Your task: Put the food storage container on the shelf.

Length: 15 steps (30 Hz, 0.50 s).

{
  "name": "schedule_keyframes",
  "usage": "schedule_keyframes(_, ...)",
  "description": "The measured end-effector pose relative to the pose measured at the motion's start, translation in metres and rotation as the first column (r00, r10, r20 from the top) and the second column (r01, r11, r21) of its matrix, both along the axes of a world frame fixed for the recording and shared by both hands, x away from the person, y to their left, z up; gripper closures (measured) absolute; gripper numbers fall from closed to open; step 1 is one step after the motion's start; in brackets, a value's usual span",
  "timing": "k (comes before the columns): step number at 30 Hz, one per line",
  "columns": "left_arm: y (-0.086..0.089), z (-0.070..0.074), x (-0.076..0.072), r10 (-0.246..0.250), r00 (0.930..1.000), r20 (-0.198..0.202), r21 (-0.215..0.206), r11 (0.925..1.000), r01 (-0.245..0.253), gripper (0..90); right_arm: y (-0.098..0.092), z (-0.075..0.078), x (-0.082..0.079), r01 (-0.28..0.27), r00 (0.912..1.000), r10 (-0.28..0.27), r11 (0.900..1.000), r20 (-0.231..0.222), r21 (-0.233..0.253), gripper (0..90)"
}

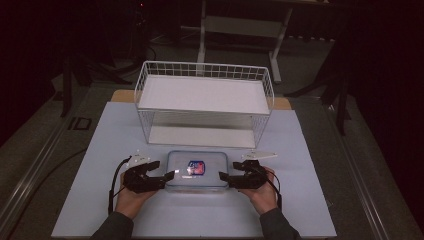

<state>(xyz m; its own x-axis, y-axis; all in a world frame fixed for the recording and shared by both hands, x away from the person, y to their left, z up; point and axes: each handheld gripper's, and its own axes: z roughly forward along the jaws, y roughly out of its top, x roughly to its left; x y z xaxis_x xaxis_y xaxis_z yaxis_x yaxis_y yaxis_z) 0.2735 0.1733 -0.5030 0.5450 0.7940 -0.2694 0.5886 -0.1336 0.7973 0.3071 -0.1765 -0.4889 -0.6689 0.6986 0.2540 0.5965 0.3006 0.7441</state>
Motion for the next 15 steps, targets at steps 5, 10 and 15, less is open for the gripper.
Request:
schedule_keyframes(5, 0.004, -0.003, 0.004, -0.004, 0.9991, -0.042, -0.043, 0.9991, 0.002, 23.6, 0.001, -0.006, 0.006, 0.0, 0.9974, 0.004, 0.999, -0.072, 0.053, 18.2)
schedule_keyframes(10, 0.011, -0.009, 0.013, -0.035, 0.9908, -0.13, -0.133, 0.991, 0.017, 22.8, 0.006, -0.014, 0.011, -0.027, 0.988, 0.044, 0.993, -0.148, 0.118, 14.8)
schedule_keyframes(15, 0.013, -0.01, 0.016, -0.057, 0.9849, -0.164, -0.173, 0.9845, 0.028, 25.2, 0.008, -0.017, 0.014, -0.017, 0.9811, 0.042, 0.991, -0.189, 0.134, 12.5)
